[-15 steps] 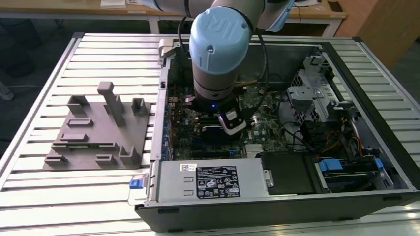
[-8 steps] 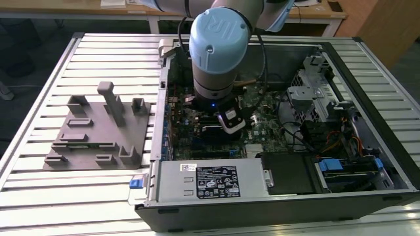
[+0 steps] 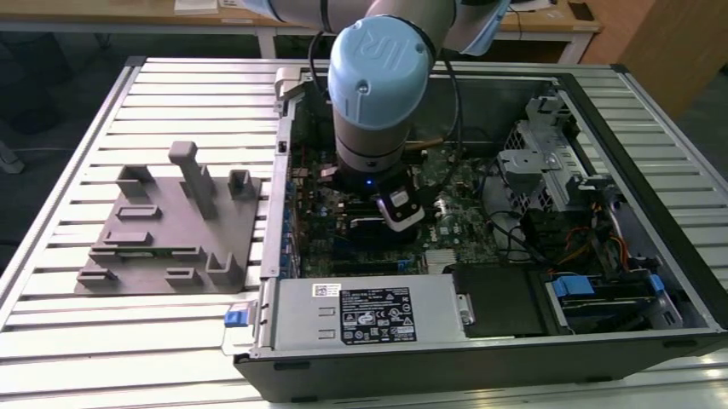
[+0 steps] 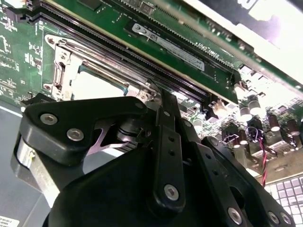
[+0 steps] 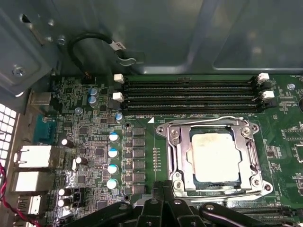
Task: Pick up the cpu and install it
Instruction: 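Install the second cpu locking lever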
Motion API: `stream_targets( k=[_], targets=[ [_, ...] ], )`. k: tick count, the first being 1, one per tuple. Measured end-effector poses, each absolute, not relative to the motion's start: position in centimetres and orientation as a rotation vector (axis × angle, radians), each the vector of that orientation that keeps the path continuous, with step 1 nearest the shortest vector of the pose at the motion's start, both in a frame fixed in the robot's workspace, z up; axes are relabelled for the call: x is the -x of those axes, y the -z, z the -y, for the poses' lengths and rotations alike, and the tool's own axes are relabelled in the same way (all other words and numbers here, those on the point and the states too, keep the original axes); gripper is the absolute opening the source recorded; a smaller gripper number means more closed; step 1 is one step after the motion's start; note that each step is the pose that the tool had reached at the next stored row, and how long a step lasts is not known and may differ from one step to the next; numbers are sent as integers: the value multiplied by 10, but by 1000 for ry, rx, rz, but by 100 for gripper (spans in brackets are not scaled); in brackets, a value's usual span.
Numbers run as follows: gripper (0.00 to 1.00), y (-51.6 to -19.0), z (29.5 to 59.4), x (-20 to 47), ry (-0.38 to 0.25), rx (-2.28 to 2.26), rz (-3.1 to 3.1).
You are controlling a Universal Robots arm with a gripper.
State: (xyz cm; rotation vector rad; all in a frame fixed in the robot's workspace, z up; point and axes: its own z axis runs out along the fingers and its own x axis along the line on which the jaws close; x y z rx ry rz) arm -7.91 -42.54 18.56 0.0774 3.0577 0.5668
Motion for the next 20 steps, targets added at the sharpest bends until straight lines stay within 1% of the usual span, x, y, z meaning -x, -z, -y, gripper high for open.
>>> stream_targets(
  k=[9,16,20],
  targets=[
    [11,-188,425,79,-548,-77,-3061],
    [11,-204,425,79,-537,-77,-3062],
    [11,-213,425,79,-511,-78,-3066]
  ],
)
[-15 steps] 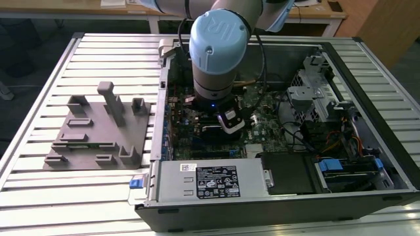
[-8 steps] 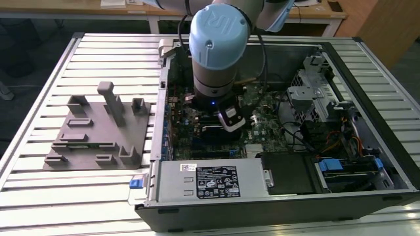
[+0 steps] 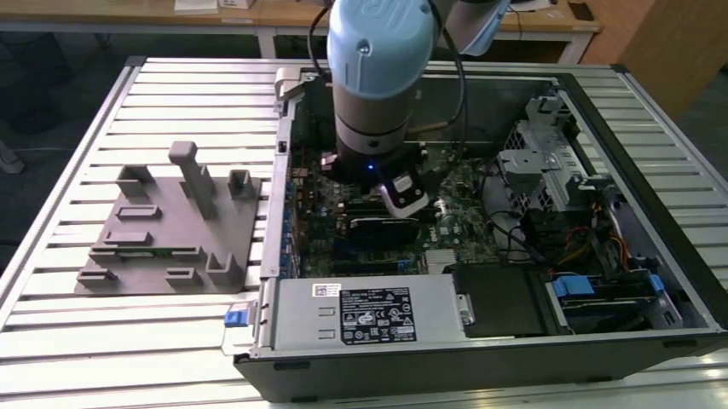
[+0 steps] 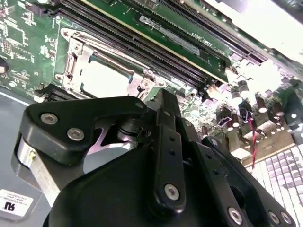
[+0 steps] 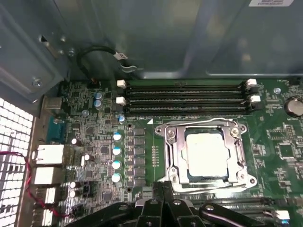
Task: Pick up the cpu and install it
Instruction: 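Install the second cpu locking lever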
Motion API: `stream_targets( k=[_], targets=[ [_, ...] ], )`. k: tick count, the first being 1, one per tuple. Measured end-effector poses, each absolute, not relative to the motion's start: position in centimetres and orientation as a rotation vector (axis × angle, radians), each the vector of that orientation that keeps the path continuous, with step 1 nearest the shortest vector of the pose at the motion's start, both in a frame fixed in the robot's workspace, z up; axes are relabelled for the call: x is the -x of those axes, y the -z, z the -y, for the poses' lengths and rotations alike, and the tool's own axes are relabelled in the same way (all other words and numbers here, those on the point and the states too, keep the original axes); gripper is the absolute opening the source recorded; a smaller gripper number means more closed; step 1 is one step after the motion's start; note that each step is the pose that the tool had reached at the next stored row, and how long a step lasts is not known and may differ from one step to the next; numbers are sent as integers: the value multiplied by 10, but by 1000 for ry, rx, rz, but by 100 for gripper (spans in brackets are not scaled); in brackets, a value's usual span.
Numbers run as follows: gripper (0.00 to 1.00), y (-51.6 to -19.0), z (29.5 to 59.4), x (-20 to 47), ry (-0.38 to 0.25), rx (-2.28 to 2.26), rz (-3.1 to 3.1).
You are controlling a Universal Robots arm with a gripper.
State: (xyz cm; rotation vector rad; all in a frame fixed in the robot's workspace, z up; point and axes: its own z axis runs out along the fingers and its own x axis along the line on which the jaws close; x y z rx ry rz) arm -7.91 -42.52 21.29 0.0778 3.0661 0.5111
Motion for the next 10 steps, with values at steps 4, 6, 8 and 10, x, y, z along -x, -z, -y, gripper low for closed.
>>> stream_targets(
  k=[4,6,8,10],
  targets=[
    [11,-215,424,79,-446,-85,-3074],
    [11,-215,423,77,-442,-89,-3074],
    [11,-215,422,72,-441,-90,-3074],
    [11,-215,421,66,-441,-90,-3074]
  ],
)
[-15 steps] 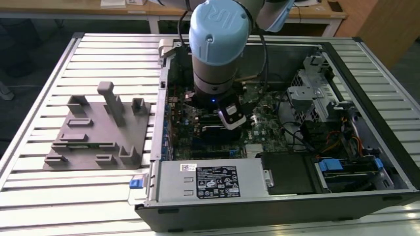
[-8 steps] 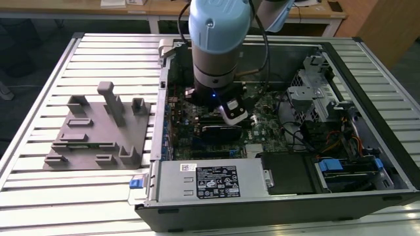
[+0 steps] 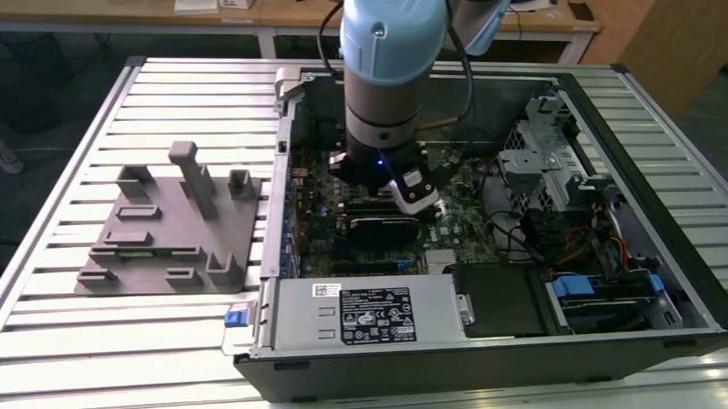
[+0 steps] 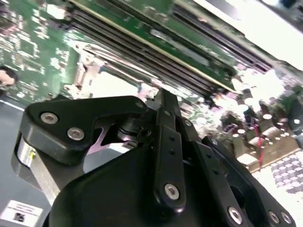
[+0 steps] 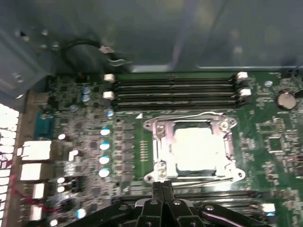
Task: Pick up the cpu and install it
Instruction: 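Install the second cpu locking lever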
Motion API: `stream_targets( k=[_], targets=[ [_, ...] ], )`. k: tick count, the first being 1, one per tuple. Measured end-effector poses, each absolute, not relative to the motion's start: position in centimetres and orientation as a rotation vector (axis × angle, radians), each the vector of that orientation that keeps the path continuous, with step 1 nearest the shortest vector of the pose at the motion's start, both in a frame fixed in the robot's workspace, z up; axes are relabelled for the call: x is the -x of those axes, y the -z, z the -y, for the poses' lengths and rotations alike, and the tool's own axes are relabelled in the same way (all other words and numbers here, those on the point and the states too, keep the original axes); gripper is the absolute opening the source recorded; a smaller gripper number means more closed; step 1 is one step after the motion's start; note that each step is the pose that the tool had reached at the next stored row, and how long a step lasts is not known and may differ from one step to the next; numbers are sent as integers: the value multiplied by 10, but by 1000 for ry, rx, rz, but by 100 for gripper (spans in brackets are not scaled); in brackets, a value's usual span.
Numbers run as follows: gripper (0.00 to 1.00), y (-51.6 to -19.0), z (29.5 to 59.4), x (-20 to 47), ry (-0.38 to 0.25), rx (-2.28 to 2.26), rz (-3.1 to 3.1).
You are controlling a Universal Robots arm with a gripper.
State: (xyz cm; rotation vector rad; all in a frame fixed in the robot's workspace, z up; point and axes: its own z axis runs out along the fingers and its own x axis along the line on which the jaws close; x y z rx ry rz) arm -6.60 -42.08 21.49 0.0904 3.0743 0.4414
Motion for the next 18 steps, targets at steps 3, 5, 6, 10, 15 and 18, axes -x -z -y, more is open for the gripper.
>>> stream_targets(
  k=[3,5,6,10,15,18],
  targets=[
    [11,-215,418,58,-441,-91,-3074],
    [11,-215,413,54,-440,-91,-3074],
    [11,-214,411,53,-438,-91,-3075],
    [11,-214,401,47,-427,-90,-3076],
    [11,-214,392,41,-406,-90,-3078],
    [11,-213,387,37,-384,-90,-3081]
  ],
)
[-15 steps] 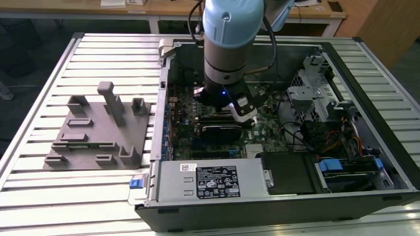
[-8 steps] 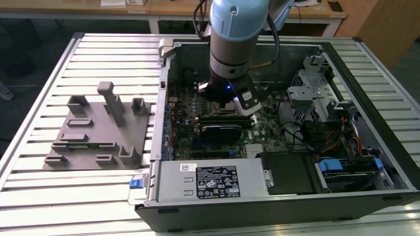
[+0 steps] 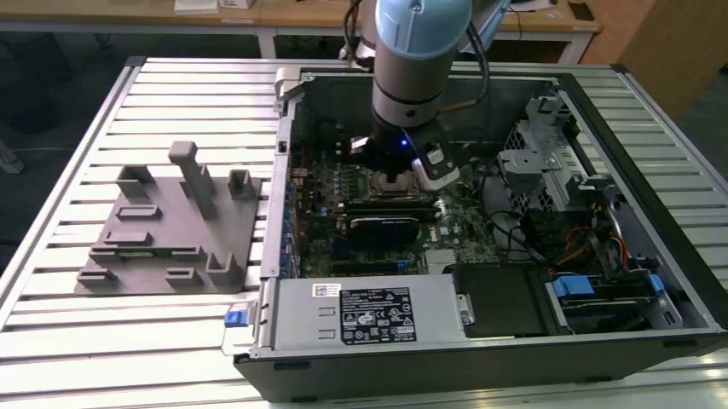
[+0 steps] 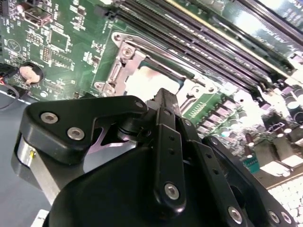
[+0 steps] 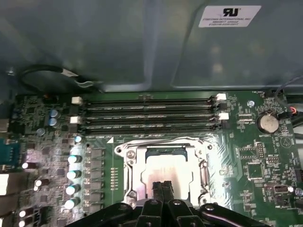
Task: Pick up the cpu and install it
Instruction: 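Install the second cpu locking lever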
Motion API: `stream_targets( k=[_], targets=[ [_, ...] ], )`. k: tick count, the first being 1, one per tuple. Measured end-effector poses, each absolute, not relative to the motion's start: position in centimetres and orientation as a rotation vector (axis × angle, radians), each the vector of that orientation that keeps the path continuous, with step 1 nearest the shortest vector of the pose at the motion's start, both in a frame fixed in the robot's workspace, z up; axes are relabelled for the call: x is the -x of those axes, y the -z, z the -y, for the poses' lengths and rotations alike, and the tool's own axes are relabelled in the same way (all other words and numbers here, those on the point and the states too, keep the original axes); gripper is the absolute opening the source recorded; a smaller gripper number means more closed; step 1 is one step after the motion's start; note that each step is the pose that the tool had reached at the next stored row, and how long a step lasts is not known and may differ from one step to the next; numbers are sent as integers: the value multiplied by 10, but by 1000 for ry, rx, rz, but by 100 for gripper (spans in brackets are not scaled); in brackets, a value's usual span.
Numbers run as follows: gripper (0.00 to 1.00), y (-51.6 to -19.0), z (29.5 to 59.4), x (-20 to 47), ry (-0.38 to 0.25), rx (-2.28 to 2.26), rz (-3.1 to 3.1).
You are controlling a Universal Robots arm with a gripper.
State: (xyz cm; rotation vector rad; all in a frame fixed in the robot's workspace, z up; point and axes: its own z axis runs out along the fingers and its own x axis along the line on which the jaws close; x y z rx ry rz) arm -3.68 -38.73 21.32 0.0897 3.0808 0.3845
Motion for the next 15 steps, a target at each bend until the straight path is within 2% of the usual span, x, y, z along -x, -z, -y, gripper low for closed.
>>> stream_targets(
  k=[8,15],
  targets=[
    [11,-213,376,31,-311,-90,-3088],
    [11,-213,375,31,-306,-90,-3088]
  ],
)
